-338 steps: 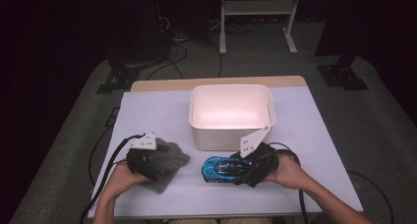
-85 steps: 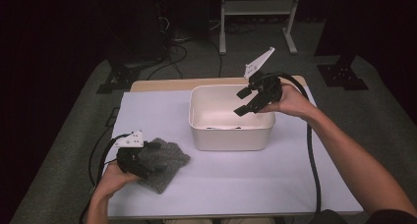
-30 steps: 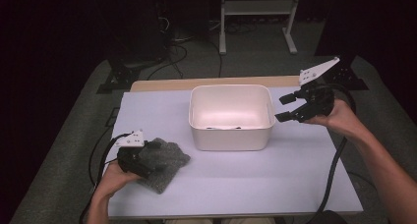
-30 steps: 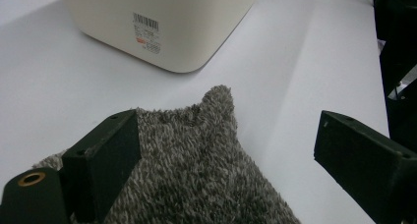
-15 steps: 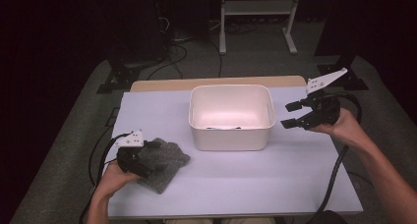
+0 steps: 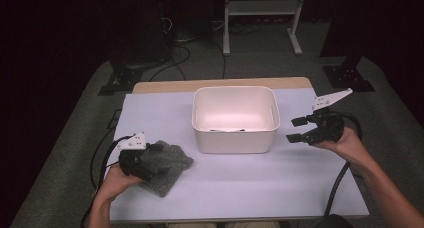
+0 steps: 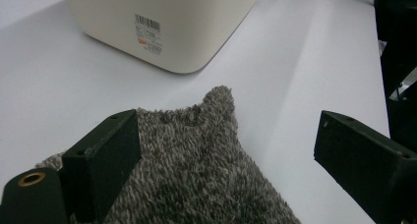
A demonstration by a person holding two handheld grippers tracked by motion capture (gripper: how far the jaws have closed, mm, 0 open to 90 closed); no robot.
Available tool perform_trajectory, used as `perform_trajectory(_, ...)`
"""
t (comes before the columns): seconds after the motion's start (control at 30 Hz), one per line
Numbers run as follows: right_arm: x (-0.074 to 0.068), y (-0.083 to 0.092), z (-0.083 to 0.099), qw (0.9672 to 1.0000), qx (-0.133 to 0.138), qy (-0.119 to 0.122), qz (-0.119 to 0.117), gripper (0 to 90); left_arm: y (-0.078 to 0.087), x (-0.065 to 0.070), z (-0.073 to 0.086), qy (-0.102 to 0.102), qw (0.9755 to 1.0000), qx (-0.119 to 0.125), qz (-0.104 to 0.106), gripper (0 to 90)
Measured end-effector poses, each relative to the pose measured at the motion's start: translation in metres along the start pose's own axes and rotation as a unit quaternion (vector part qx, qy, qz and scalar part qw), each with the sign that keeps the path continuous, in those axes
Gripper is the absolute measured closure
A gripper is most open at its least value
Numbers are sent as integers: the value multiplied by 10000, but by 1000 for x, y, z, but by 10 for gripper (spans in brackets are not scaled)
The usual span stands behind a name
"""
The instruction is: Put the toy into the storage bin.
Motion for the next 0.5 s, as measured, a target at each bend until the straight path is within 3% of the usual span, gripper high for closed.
perform_trajectory(0.5, 2, -13, 28, 9996, 93, -272, 5, 226, 0, -1, 1, 8, 10000, -17, 0, 93)
Point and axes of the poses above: each handheld gripper's, and its own axes: y roughly backward along the jaws, z roughly out of its underside, x roughly to its right, the point moved 2 cm from there along -y, roughly forward along the jaws, and after that the axes turned 3 degrees about -z, right-handed, at the moved point
